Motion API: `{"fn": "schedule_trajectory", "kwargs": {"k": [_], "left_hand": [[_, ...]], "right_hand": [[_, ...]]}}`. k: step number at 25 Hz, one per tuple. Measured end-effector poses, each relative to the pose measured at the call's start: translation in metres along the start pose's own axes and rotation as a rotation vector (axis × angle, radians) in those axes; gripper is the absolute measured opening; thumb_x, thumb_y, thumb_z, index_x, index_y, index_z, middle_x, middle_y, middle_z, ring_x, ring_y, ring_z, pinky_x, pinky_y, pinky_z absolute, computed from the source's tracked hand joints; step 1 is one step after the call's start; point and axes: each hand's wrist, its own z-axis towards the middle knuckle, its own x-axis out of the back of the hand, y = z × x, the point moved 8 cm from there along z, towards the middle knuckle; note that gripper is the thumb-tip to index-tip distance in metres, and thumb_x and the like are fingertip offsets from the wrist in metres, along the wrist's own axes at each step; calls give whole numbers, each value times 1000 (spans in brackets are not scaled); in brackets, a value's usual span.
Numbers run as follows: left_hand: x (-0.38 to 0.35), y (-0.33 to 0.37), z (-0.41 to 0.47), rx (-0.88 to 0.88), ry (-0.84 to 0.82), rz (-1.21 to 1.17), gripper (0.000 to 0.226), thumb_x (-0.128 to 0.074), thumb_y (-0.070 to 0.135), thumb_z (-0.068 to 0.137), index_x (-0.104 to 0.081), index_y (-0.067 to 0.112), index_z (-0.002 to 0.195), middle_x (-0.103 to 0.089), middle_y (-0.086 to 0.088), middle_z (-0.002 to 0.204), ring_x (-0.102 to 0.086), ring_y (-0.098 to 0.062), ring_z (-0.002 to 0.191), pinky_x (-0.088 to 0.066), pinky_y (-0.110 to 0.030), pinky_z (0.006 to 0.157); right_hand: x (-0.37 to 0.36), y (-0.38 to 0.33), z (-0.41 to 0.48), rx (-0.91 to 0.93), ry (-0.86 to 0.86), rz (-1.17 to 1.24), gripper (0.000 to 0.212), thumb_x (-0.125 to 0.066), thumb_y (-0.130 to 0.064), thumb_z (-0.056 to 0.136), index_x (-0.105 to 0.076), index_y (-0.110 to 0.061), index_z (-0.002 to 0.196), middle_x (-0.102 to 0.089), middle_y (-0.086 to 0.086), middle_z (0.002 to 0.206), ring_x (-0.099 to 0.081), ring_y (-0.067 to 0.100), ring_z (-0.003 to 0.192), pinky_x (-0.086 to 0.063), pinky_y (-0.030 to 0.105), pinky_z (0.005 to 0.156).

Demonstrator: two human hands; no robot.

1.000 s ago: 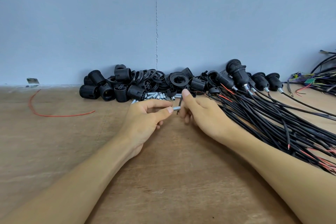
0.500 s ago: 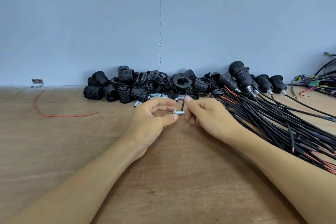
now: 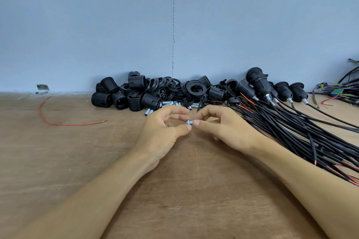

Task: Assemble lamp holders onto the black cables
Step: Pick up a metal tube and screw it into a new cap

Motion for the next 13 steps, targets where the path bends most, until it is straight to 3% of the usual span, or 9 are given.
{"fn": "schedule_trajectory", "kwargs": {"k": [3, 5, 7, 10, 13], "left_hand": [[0, 0, 0, 2, 2, 34, 34, -82, 3, 80, -75, 30, 99, -77, 11, 97, -58, -2, 63, -45, -14, 58], [0, 0, 1, 1, 2, 23, 33, -82, 3, 80, -75, 29, 99, -77, 10, 96, -60, -1, 64, -45, -12, 57], [0, 0, 0, 4, -1, 11, 33, -82, 2, 79, -75, 28, 98, -77, 9, 94, -61, -1, 63, -45, -11, 56], [-1, -1, 0, 7, -2, 43, 33, -82, 3, 80, -75, 30, 98, -77, 12, 95, -58, -4, 64, -45, -14, 58], [-1, -1, 0, 6, -3, 5, 31, -83, 2, 79, -75, 25, 99, -77, 9, 92, -63, 1, 65, -45, -10, 55]], "right_hand": [[3, -1, 1, 11, 74, -76, 49, -48, -56, 99, -70, -20, 73, -70, -1, 68, -49, 0, 49, -40, 18, 59], [2, -2, 0, 10, 59, -20, 35, -60, -56, 93, -71, -23, 87, -72, 1, 79, -50, 2, 55, -43, 23, 60], [-1, -3, 0, 24, -4, -2, 21, -68, -44, 92, -71, -23, 91, -69, -5, 77, -49, 3, 57, -43, 24, 60], [0, -1, 1, 3, 25, -74, 51, -44, -60, 99, -70, -22, 77, -72, -5, 73, -53, -2, 55, -39, 22, 65], [-1, -1, 0, 24, -6, -92, 38, -57, -64, 88, -71, -28, 93, -72, -3, 87, -56, 2, 68, -47, 33, 68]]}}
